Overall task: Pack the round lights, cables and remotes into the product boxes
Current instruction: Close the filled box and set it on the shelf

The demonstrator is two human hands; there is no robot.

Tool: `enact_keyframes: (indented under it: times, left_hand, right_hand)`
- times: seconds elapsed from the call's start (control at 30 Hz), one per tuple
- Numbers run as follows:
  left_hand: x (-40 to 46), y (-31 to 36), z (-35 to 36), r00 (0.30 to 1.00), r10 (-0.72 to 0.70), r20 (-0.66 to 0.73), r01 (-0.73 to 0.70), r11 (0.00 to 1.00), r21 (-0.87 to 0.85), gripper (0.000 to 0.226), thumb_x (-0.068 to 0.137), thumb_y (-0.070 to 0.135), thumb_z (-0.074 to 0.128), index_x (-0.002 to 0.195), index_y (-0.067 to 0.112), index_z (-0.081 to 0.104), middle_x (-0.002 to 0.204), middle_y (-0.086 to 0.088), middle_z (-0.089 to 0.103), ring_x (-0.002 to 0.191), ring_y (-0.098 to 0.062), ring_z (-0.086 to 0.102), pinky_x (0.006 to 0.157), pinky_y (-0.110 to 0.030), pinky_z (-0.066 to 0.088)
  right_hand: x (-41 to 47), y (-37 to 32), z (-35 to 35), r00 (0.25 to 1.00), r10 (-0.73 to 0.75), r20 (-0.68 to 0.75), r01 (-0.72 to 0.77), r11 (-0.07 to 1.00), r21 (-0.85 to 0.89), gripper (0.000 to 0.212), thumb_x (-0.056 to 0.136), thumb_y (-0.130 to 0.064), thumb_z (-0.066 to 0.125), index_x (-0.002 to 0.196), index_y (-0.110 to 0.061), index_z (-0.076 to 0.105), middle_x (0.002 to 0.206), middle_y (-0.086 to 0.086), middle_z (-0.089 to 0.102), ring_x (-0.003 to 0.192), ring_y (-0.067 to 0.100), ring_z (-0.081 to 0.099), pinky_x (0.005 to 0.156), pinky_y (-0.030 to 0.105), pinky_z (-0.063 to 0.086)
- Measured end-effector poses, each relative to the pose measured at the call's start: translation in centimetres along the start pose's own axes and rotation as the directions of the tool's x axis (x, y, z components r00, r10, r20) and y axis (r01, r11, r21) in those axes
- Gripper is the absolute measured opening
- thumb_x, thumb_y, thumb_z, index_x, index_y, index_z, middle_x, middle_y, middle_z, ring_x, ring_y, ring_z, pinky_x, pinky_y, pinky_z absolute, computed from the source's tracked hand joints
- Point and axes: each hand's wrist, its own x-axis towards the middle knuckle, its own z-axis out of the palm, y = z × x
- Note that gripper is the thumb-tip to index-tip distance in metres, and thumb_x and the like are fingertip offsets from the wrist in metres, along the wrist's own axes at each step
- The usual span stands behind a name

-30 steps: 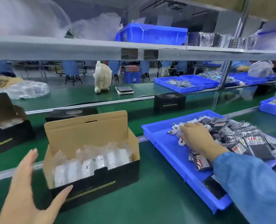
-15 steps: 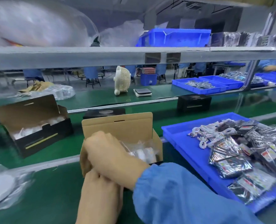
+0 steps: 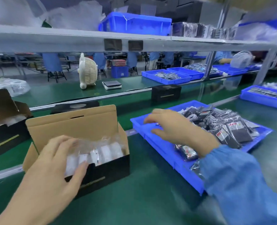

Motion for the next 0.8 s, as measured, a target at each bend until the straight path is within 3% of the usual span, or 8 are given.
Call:
enact_keyframes:
  times: [0.1, 0.2, 0.3, 0.47, 0.6, 0.67, 0.73, 0.8]
  left_hand:
    - [2.0, -0.4, 0.6, 0.952, -0.138, 0.274, 0.062, 0.961, 0.269, 0.108, 0.063, 0.095, -0.006, 0.144, 0.037, 0.036, 0.135, 0.021, 0.046, 0.125, -0.009, 0.046, 0.1, -0.034, 0.04]
    - [2.4, -0.5, 2.3, 0.941, -0.165, 0.295, 0.029, 0.908, 0.418, 0.117, 0.056, 0.096, -0.016, 0.145, 0.042, 0.036, 0.137, 0.023, 0.045, 0.128, -0.008, 0.04, 0.102, -0.034, 0.035]
    - [2.2, -1.1, 3.0, 0.951, -0.143, 0.273, 0.014, 0.905, 0.425, 0.109, 0.065, 0.097, 0.0, 0.133, 0.034, 0.058, 0.123, 0.014, 0.06, 0.118, -0.015, 0.053, 0.09, -0.039, 0.043]
    - [1.8, -0.7, 2.2, 0.951, -0.144, 0.274, 0.009, 0.897, 0.441, 0.103, 0.071, 0.095, 0.007, 0.125, 0.029, 0.065, 0.114, 0.01, 0.066, 0.111, -0.019, 0.059, 0.086, -0.042, 0.048]
    - [1.3, -0.1, 2.0, 0.959, -0.088, 0.27, -0.038, 0.902, 0.429, 0.111, 0.062, 0.093, -0.009, 0.15, 0.039, 0.031, 0.141, 0.021, 0.045, 0.133, -0.008, 0.036, 0.103, -0.03, 0.037]
    - [1.2, 0.7, 1.7, 0.948, -0.116, 0.295, -0.019, 0.909, 0.415, 0.105, 0.067, 0.091, -0.002, 0.146, 0.036, 0.039, 0.134, 0.018, 0.054, 0.127, -0.011, 0.045, 0.098, -0.033, 0.045]
    - [0.8, 0.9, 1.5, 0.955, -0.077, 0.286, -0.047, 0.915, 0.401, 0.09, 0.078, 0.082, 0.019, 0.126, 0.022, 0.065, 0.101, 0.006, 0.071, 0.098, -0.022, 0.065, 0.073, -0.042, 0.056]
    - [0.0, 0.7, 2.2, 0.988, 0.055, 0.144, -0.114, 0.889, 0.444, 0.078, 0.081, 0.073, 0.035, 0.103, 0.009, 0.076, 0.078, -0.002, 0.071, 0.074, -0.028, 0.068, 0.06, -0.042, 0.053]
  right_hand:
    - [-4.8, 9.3, -0.4, 0.825, 0.45, 0.343, -0.368, 0.887, -0.278, 0.039, 0.076, -0.026, 0.08, 0.111, -0.031, 0.065, 0.102, -0.004, 0.066, 0.104, 0.02, 0.062, 0.089, 0.029, 0.049]
    - [-5.2, 10.7, 1.5, 0.876, 0.377, 0.299, -0.35, 0.926, -0.142, 0.039, 0.073, -0.036, 0.083, 0.104, -0.027, 0.063, 0.091, -0.009, 0.057, 0.091, 0.014, 0.056, 0.081, 0.024, 0.045]
    - [-4.9, 10.5, 2.9, 0.922, 0.327, 0.208, -0.302, 0.942, -0.145, 0.038, 0.075, -0.038, 0.08, 0.101, -0.024, 0.057, 0.101, -0.005, 0.05, 0.095, 0.015, 0.05, 0.083, 0.027, 0.042]
    - [-4.2, 7.9, 3.2, 0.88, 0.373, 0.295, -0.392, 0.92, 0.008, 0.034, 0.08, -0.037, 0.077, 0.094, -0.019, 0.052, 0.089, -0.003, 0.061, 0.084, 0.019, 0.059, 0.068, 0.027, 0.044]
    - [-3.9, 4.5, -0.6, 0.963, 0.225, -0.147, -0.2, 0.966, 0.165, 0.022, 0.089, -0.022, 0.069, 0.089, -0.034, 0.051, 0.085, -0.01, 0.058, 0.079, 0.01, 0.055, 0.067, 0.018, 0.04]
    - [-2.2, -0.5, -2.3, 0.904, 0.006, -0.428, 0.154, 0.928, 0.339, 0.019, 0.089, -0.02, 0.067, 0.095, -0.035, 0.058, 0.087, -0.011, 0.057, 0.08, 0.004, 0.054, 0.069, 0.011, 0.039]
    - [0.8, -6.3, -1.9, 0.846, -0.228, -0.483, 0.407, 0.86, 0.308, 0.019, 0.085, -0.018, 0.068, 0.102, -0.027, 0.065, 0.091, -0.008, 0.061, 0.081, 0.003, 0.055, 0.072, 0.012, 0.04]
    - [4.7, -11.6, 0.5, 0.866, -0.331, -0.374, 0.415, 0.894, 0.17, 0.022, 0.087, -0.018, 0.067, 0.109, -0.019, 0.065, 0.098, -0.001, 0.067, 0.091, 0.015, 0.059, 0.075, 0.028, 0.043]
